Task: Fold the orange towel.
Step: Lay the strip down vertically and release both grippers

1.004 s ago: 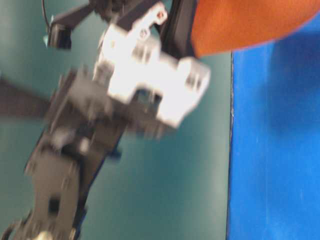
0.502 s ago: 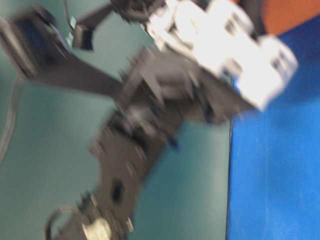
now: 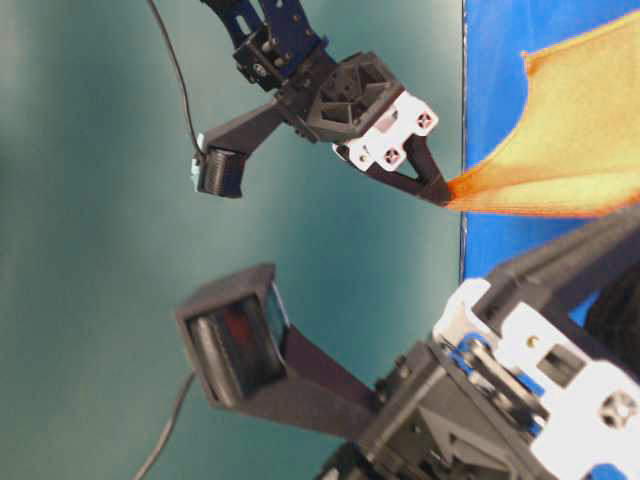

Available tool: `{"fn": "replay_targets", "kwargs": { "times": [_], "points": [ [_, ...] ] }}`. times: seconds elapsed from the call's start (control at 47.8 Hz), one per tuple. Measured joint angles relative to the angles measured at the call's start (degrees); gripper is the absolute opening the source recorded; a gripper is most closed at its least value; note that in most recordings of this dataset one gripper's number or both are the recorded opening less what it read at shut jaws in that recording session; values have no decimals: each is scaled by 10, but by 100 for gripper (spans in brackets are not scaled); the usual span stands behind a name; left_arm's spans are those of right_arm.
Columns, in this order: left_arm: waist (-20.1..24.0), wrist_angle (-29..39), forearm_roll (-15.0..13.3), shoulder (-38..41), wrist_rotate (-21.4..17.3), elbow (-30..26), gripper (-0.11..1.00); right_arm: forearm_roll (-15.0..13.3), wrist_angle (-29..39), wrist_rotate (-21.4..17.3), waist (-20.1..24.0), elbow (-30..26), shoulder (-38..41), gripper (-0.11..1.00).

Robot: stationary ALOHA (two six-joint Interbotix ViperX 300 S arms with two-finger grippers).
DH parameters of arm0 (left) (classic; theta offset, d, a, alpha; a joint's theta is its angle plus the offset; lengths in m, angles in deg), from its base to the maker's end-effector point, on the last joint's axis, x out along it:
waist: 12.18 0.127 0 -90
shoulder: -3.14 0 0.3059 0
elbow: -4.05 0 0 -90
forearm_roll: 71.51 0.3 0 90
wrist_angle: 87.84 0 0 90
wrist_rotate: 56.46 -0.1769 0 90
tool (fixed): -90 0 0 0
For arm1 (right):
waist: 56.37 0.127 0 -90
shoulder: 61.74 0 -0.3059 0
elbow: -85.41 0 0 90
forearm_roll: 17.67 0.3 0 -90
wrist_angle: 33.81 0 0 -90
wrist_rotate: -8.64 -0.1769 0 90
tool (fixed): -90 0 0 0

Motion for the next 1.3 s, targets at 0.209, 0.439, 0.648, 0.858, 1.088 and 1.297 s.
{"fn": "replay_targets", "kwargs": {
  "times": [0.209, 0.439, 0.648, 0.858, 1.088, 1.297],
  "points": [
    [2, -12, 0, 0, 0, 3, 4, 0, -20, -1, 3, 3, -1, 2],
    [11, -13, 0, 1, 0, 3, 9, -1, -31, -4, 4, 5, 4, 2],
    [11, -13, 0, 1, -4, 3, 67, -1, -33, -4, 15, 5, 4, 31],
    [11, 14, 0, -13, -11, 2, 75, -4, -18, -5, 24, 11, 4, 65],
    [11, 122, 0, -111, -11, 8, 73, -4, 17, -5, 36, 32, -47, 65],
    [19, 166, 1, -212, -25, 48, 73, -4, 29, -13, 70, 79, -143, 64]
  ]
}}
